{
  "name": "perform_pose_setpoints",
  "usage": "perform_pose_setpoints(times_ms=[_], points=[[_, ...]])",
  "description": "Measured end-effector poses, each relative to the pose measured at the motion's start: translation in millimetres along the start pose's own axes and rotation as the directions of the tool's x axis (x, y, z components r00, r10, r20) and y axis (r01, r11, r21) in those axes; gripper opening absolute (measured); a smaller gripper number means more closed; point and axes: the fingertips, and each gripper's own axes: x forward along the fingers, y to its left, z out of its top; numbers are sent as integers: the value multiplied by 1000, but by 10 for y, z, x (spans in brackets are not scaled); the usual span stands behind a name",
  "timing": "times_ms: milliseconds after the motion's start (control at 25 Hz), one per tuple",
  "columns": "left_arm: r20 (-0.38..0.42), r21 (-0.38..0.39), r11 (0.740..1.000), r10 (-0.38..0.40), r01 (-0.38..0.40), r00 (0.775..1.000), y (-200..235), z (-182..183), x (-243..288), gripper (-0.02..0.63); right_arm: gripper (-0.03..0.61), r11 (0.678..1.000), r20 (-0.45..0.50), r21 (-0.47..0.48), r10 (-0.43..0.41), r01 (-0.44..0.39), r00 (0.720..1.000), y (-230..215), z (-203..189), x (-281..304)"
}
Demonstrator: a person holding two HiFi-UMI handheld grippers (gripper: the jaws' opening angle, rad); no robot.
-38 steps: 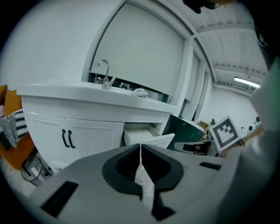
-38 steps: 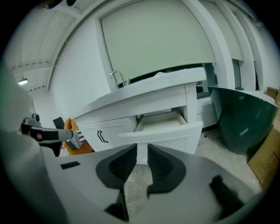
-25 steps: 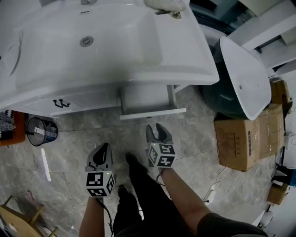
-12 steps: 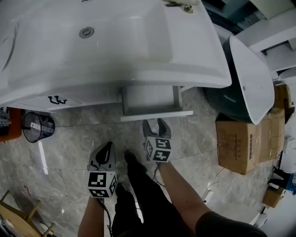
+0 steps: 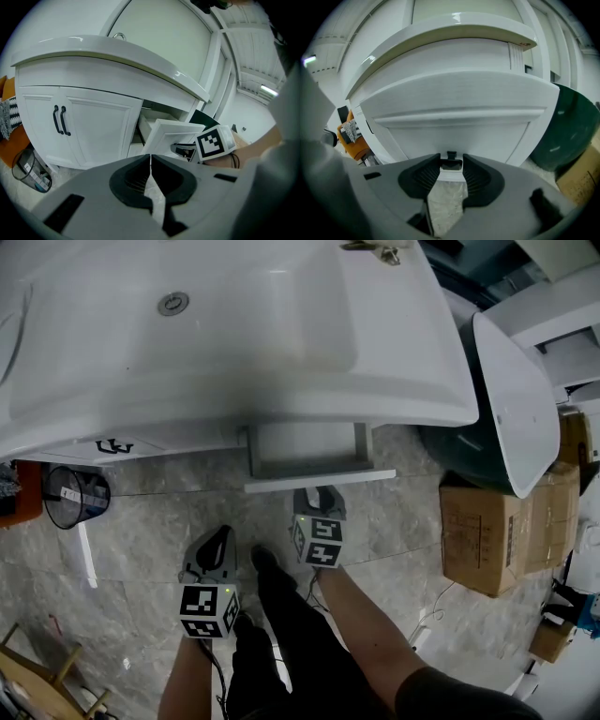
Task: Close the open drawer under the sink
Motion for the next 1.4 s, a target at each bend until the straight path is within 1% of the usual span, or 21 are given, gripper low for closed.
perform_pose_setpoints(times_ms=[160, 400, 760, 960, 1200, 1400], points=[[-8, 0, 1000, 2, -2, 1000, 1, 9, 44, 20, 158, 1000, 1, 17, -9, 9, 1000, -10, 57, 69], [-8, -1, 1000, 10, -10, 1000, 38, 54, 108, 20, 156, 1000, 6, 24, -1, 1, 1000, -17, 150, 182], [10, 4, 1000, 25, -25, 1000, 153, 244, 240, 20, 156, 999, 3, 40, 27, -27, 1000, -38, 385, 431], [17, 5, 1000, 23, -23, 1000, 187, 312, 290, 20, 156, 999, 10, 45, 29, -29, 1000, -56, 527, 556], [9, 0, 1000, 31, -31, 999, 264, 277, 336, 20, 156, 998, 22, 54, 38, -39, 999, -62, 670, 711], [5, 3, 1000, 25, -25, 1000, 263, 281, 348, 20, 156, 998, 27, 41, 37, -38, 999, -81, 752, 797]])
